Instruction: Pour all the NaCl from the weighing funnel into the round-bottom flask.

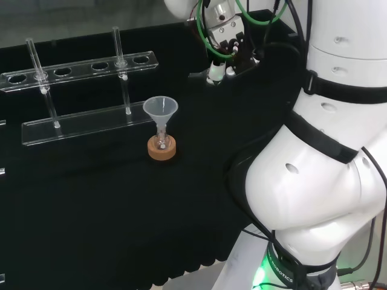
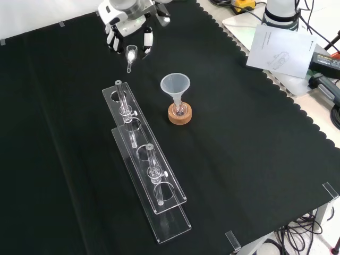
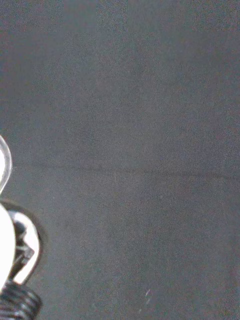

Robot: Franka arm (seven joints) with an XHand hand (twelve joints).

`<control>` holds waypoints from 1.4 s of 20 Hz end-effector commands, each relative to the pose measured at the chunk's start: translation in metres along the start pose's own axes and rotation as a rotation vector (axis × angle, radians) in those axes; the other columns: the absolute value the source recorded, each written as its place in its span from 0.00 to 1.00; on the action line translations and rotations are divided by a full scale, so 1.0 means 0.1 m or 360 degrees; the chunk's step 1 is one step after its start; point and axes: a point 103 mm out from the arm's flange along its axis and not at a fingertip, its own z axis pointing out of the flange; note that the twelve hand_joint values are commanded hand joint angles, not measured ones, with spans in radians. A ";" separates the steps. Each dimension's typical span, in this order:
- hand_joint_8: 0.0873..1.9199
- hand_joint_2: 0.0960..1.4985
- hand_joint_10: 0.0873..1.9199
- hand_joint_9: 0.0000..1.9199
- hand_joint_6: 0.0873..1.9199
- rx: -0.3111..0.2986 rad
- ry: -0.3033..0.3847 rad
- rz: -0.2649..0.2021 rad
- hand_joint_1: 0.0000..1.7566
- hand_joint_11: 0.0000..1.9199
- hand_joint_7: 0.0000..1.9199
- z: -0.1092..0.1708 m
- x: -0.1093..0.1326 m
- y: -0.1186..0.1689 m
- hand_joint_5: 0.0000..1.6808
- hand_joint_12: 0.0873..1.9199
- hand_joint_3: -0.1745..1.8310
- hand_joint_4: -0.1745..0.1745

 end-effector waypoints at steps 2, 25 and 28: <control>0.31 0.39 0.15 0.53 0.37 -0.0045 0.0001 0.0035 0.64 0.43 0.38 -0.13 0.09 -0.37 0.73 0.54 0.45 1.00; 0.30 0.39 0.14 0.53 0.37 -0.0093 -0.0001 -0.0030 0.64 0.44 0.37 -0.44 0.46 -1.09 0.74 0.52 0.44 1.00; 0.30 0.39 0.14 0.53 0.37 -0.0091 -0.0017 -0.0051 0.64 0.44 0.37 -0.46 0.52 -1.15 0.74 0.52 0.44 1.00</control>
